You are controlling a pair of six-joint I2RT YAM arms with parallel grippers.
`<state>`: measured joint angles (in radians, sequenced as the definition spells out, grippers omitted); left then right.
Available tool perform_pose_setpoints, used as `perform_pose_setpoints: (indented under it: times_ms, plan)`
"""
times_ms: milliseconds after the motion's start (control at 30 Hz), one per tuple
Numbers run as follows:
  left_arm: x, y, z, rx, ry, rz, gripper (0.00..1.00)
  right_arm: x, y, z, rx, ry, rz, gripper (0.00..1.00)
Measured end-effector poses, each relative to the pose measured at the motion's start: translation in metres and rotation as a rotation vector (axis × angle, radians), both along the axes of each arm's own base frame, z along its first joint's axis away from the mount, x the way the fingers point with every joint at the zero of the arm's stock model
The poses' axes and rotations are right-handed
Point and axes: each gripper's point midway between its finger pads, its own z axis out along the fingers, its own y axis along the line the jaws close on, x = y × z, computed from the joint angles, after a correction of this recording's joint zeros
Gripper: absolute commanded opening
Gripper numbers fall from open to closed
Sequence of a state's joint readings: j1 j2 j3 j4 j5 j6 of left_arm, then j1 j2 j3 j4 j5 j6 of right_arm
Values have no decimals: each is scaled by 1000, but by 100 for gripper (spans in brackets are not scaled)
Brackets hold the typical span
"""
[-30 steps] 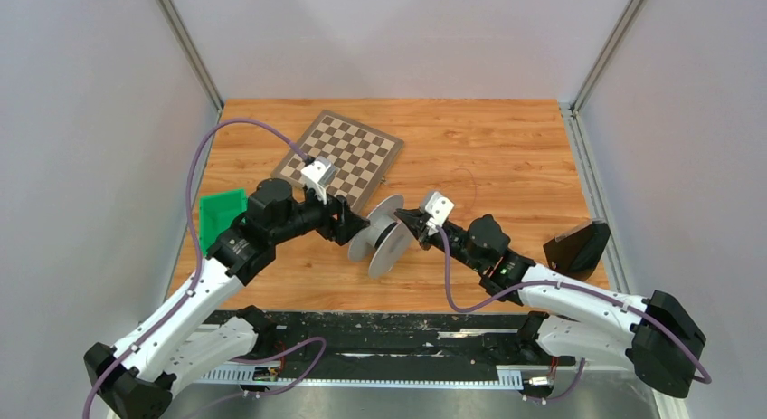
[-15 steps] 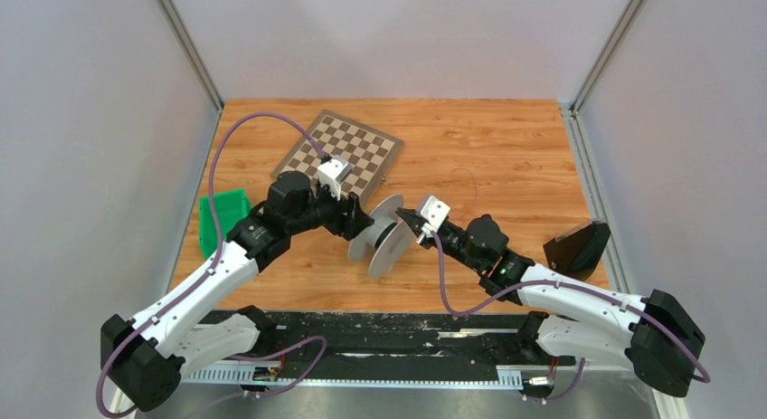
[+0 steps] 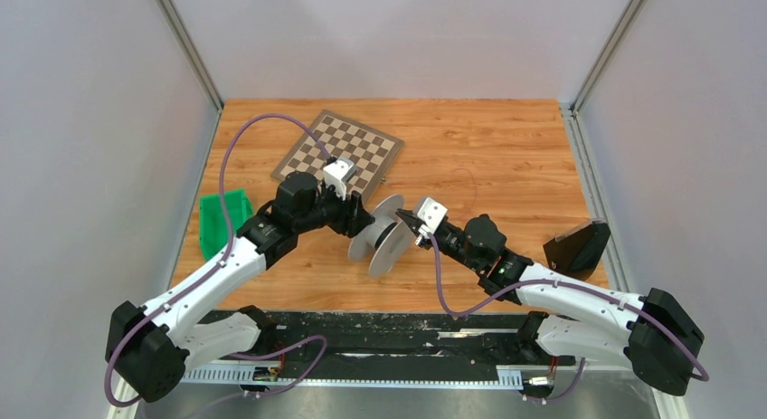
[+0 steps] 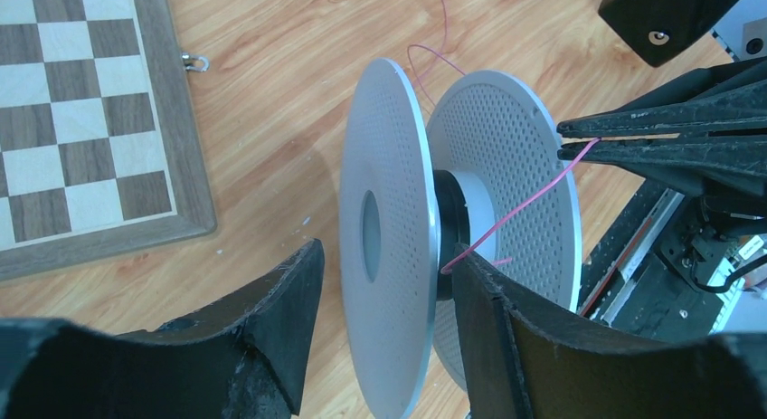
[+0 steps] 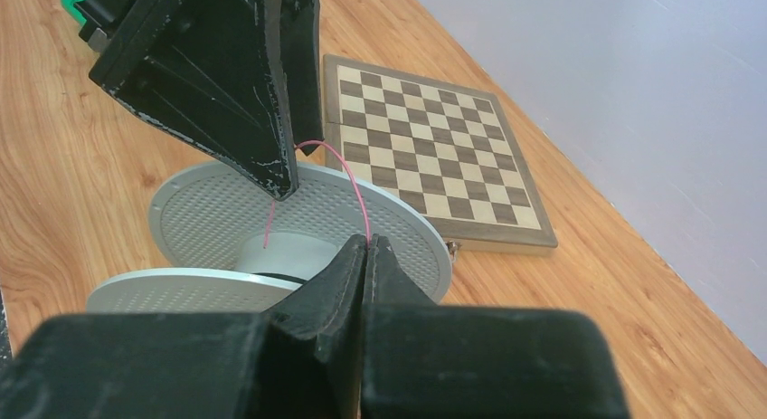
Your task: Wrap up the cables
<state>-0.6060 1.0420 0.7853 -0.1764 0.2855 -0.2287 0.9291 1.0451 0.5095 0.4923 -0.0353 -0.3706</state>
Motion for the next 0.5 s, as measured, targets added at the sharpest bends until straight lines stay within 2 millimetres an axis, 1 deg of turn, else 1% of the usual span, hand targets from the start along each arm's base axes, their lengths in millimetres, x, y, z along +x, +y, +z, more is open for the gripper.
perform_pose_setpoints:
  times_ms: [100, 233, 500]
  plan:
    - [0, 0, -3, 4, 4, 0, 58, 0, 0, -1, -5, 1, 0, 0]
    - [1, 0, -4, 9, 2, 1, 57, 0, 0, -2, -10, 2, 0, 0]
    - [3, -1, -6, 11, 0, -1, 57, 1, 0, -12, -45, 12, 0, 0]
